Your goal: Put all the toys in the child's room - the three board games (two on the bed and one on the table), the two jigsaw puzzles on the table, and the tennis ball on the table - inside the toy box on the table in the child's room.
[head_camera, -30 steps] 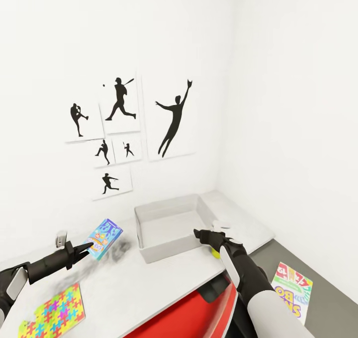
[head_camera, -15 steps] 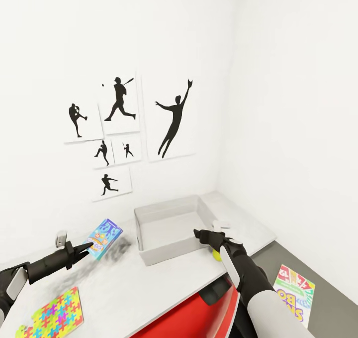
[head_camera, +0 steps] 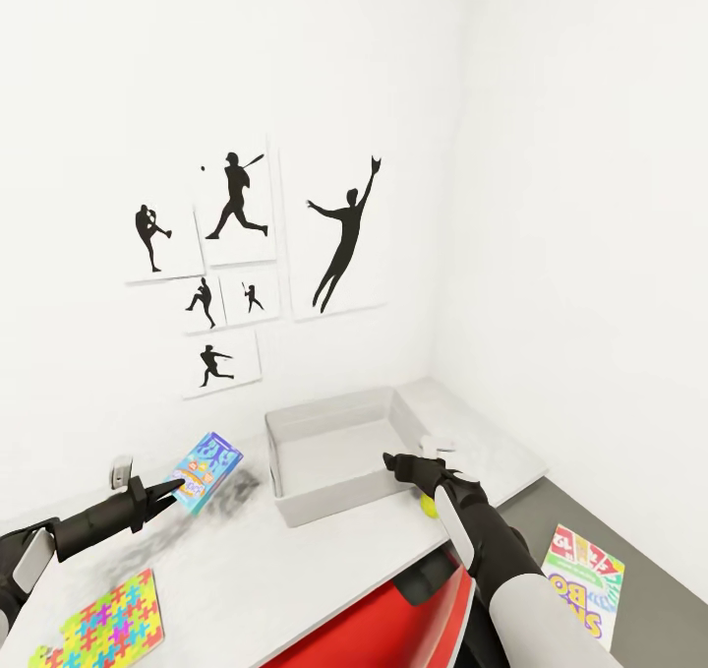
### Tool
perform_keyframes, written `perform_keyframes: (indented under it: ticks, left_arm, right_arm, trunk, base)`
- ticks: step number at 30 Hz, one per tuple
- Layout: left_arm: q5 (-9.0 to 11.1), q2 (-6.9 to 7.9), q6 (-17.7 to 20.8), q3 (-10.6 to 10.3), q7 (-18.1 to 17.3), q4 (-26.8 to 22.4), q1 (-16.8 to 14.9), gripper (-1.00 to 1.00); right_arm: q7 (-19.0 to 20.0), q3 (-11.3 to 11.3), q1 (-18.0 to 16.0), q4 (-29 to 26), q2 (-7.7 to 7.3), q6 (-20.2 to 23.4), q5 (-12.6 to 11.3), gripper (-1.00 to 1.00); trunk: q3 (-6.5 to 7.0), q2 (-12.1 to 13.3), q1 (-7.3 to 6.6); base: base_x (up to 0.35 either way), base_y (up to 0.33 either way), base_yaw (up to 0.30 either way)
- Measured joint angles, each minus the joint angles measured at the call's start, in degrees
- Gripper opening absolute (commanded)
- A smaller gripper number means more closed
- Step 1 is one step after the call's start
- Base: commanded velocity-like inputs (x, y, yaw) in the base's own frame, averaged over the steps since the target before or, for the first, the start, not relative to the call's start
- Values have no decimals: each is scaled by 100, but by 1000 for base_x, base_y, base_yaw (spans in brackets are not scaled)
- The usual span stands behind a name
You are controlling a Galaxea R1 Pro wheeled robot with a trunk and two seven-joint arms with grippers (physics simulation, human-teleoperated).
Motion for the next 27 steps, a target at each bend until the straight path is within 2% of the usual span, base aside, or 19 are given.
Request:
perform_keyframes:
  ticks: [27]
  left_arm:
    - [7, -6, -1, 8, -20, 0, 2, -100]
  right_arm:
    - [-2, -12, 0, 0, -21, -10, -4, 100]
  trunk:
    - [0, 0, 0]
  base:
    - [0, 0, 0]
